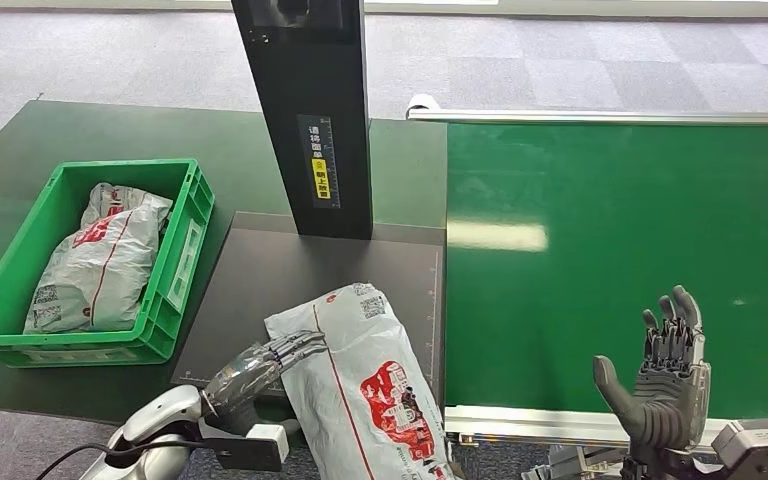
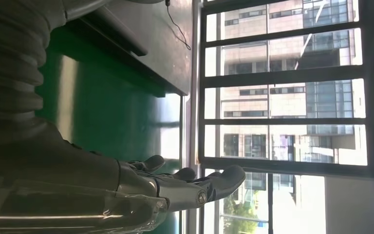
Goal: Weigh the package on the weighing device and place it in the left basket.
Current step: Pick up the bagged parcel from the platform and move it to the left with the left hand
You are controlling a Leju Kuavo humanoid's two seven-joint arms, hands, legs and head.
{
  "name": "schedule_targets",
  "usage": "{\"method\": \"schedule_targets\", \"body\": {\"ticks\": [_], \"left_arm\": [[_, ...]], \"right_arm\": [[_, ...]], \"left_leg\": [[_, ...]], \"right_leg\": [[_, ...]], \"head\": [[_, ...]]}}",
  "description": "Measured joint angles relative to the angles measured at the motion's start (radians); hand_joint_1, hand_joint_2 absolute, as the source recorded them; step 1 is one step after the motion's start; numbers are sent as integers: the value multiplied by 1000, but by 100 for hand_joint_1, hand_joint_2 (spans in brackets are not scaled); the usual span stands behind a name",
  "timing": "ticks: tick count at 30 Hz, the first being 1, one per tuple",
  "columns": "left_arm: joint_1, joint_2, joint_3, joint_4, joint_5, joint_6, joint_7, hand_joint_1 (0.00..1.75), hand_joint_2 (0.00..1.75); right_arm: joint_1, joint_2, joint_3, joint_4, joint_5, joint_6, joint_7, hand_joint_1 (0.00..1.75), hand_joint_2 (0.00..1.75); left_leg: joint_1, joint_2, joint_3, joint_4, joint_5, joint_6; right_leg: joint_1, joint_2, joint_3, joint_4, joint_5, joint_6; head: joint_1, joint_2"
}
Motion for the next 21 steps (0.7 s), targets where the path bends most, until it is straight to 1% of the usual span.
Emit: {"method": "schedule_targets", "body": {"ticks": [5,8,10,12,15,18,21], "left_arm": [[3,13,-34,14,15,22,-29,0,175],[2,10,-53,14,42,44,-45,0,175],[0,1,-62,13,68,53,-57,0,175],[-4,-17,-71,11,100,66,-72,0,175],[-10,-61,-86,6,148,91,-92,0,175],[-20,-108,-103,0,182,109,-99,0,175],[-28,-143,-125,-2,202,113,-100,0,175]], "right_arm": [[0,7,-3,0,9,6,1,0,175],[0,12,-8,-2,9,9,1,0,175],[0,16,-11,-6,9,10,1,0,175],[0,19,-15,-11,8,10,1,0,175],[2,22,-18,-15,8,12,1,0,175],[3,23,-19,-15,5,10,-1,0,175],[3,23,-19,-15,-2,4,-4,0,175]], "left_leg": [[0,0,0,0,0,0],[0,0,0,0,0,0],[0,0,0,0,0,0],[0,0,0,0,0,0],[0,0,0,0,0,0],[0,0,0,0,0,0],[0,0,0,0,0,0]], "right_leg": [[0,0,0,0,0,0],[0,0,0,0,0,0],[0,0,0,0,0,0],[0,0,0,0,0,0],[0,0,0,0,0,0],[-1,0,0,0,0,0],[-1,0,0,0,0,0]], "head": [[0,0],[0,0],[0,0],[0,0],[0,0],[0,0],[0,0]]}}
